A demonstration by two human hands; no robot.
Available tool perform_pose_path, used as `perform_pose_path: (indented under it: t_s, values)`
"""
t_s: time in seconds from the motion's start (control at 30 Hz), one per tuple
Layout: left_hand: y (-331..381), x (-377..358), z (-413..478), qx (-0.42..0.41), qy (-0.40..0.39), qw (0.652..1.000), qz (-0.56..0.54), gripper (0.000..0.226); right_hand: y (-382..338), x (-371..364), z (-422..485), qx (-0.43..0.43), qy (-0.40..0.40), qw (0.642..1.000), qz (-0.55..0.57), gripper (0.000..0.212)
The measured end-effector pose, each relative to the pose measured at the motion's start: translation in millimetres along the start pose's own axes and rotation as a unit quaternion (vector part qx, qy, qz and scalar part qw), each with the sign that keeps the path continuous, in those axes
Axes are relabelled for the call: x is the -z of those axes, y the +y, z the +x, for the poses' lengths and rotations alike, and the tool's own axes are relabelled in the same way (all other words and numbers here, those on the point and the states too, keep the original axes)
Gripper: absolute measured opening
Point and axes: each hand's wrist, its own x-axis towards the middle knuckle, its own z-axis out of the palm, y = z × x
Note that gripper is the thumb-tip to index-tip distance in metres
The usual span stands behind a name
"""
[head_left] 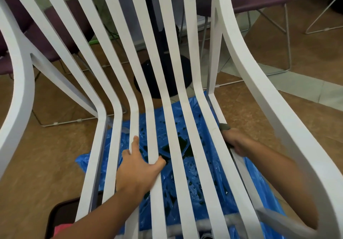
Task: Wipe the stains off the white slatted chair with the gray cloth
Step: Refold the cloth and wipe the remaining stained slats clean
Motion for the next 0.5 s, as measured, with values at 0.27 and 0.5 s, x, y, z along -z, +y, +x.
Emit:
perform_pose_path:
  t_s: [0.27,0.5]
  values:
    - [0.3,2.2,3.7,-0.011,-0.004,1.0,0.009,0.108,-26.1,1.6,3.5,0.015,0.006,1.0,-0.007,0.019]
    - [-2.6,2.4,2.9,-0.018,-0.007,1.0,0.016,0.115,-22.3,-0.8,-0.3,0.025,0.037,0.999,0.027,0.018]
